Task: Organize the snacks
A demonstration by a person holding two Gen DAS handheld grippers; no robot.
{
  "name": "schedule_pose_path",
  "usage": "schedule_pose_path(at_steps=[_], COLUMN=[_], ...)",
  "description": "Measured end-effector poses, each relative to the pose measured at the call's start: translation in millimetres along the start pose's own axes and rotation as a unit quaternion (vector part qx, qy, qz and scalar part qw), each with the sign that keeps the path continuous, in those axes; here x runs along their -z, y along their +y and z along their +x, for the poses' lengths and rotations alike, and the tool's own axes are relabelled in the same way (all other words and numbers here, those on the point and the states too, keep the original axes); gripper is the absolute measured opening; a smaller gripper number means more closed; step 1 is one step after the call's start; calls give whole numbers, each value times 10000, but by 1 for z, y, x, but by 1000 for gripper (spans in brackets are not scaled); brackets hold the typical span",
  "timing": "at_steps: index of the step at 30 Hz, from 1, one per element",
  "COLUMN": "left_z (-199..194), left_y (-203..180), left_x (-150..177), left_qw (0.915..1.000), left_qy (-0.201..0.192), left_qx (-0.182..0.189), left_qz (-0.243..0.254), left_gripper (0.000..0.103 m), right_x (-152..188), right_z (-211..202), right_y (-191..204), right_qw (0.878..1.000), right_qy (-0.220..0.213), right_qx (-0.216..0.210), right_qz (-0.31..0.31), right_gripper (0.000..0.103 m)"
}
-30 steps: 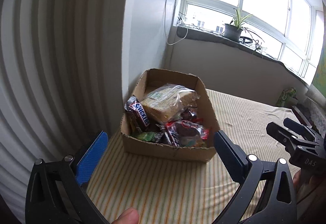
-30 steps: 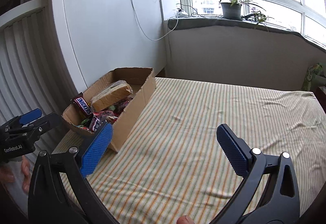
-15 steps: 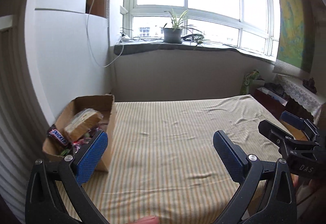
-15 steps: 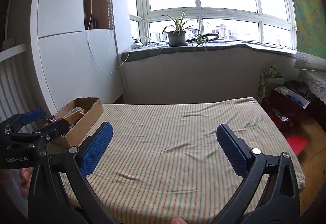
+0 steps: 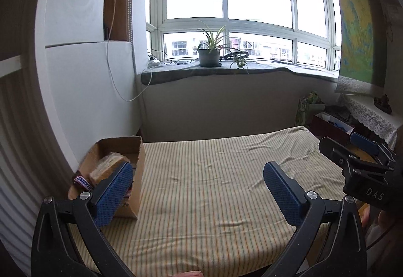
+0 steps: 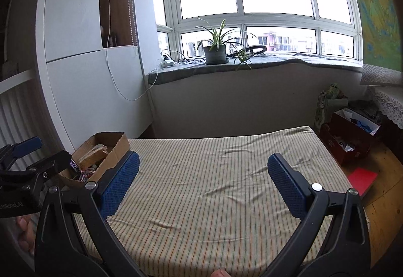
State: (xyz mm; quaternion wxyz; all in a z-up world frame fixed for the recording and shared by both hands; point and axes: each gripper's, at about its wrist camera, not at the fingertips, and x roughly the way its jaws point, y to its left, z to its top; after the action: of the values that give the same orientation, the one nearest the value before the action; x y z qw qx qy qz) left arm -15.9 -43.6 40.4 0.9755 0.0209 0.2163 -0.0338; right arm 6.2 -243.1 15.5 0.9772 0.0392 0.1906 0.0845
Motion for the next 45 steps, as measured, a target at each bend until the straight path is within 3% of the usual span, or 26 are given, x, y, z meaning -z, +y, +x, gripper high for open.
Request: schedule_pose_path(at_steps=[20, 45], left_z=[12, 13], left_y=[25, 28], left_x=[16, 18], left_qw=[9989, 9987], left_qy=[282, 346], left_qx=[65, 41], left_qz=[-356, -379], left_gripper=[103, 103], right_x=[7, 8], right_z=[15, 18], right_y=[24, 26], right_qw=[9992, 9989], right_qy=[285, 359], right_qx=[126, 122], right_qz=[-238, -263], right_gripper=[103, 103])
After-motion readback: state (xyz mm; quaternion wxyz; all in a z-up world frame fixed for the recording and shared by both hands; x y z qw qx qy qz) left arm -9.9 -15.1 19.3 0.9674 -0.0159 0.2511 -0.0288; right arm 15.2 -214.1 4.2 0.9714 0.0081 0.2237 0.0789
